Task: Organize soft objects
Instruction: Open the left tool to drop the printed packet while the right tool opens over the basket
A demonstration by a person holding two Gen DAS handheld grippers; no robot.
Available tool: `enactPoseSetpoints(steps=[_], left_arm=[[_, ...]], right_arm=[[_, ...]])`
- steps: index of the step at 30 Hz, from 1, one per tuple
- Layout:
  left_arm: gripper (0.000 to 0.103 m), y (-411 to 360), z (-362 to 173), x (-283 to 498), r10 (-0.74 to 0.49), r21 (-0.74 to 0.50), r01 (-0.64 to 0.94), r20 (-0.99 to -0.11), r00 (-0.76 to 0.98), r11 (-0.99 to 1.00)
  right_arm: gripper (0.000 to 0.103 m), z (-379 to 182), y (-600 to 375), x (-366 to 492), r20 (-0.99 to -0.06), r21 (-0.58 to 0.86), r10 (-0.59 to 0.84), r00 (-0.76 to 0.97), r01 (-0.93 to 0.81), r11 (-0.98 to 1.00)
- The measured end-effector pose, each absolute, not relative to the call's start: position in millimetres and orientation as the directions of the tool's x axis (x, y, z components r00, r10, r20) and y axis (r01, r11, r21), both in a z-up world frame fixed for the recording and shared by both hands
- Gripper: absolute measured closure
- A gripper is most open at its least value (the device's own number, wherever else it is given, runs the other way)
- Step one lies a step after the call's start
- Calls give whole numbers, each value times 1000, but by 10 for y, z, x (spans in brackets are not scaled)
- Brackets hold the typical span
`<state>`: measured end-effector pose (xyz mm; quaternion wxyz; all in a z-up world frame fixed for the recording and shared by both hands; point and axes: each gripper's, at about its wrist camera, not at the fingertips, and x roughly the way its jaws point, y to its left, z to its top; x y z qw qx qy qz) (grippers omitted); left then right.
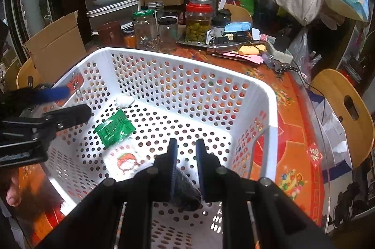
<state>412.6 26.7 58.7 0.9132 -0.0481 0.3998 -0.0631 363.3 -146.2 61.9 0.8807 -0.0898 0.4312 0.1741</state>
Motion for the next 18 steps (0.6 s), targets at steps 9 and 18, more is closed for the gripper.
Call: enactPoseSetpoints(steps=[9,18], left_arm=[[11,257,881,3747,-170,-135,107,-666,726,985],[2,303,1111,3129,-129,-75,106,-616,777,992]], right_arm=[[88,690,-1552,3522,-770,10,254,585,-388,921],[45,793,-1620,3286,-737,19,282,614,-399,917]])
